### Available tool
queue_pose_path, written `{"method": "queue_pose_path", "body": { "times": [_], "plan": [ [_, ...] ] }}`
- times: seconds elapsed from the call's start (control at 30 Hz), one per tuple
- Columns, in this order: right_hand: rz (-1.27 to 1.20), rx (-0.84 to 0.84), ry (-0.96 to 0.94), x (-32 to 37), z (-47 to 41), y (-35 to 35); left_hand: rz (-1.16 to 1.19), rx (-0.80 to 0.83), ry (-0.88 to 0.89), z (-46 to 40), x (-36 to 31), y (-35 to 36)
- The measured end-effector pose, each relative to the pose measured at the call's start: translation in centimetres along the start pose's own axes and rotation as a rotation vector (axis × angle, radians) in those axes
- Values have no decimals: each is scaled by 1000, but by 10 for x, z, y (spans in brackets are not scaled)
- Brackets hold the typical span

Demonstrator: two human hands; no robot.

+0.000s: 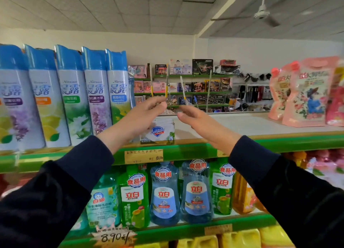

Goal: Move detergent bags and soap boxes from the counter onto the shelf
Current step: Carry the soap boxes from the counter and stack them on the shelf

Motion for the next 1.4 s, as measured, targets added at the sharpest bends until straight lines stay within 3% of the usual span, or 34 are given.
{"method": "queue_pose_path", "body": {
  "times": [0.23, 0.5, 0.7, 1.07, 1.4],
  "plan": [
    [258, -279, -87, 20, 63, -54, -67, 90, 230, 2, -47, 55],
    [476, -516, 133, 11, 201, -144, 76, 308, 376, 13, -98, 172],
    [627, -708, 355, 28, 339, -212, 195, 602, 468, 67, -156, 282],
    [907, -1000, 659, 139, 564, -260, 308, 1022, 681, 220, -296, 418],
    [1106, -1226, 871, 290, 753, -251, 493, 1354, 906, 433, -443, 458]
  ]
}}
Point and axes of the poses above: each hand's wrist, its own z-axis away from the middle knuckle, its own y-axis out of the palm, x = y × z, the point moved 9 cm from there along -z, towards the middle knuckle, and after that the axes turned 9 degrees about -y, right-handed, at the moved point
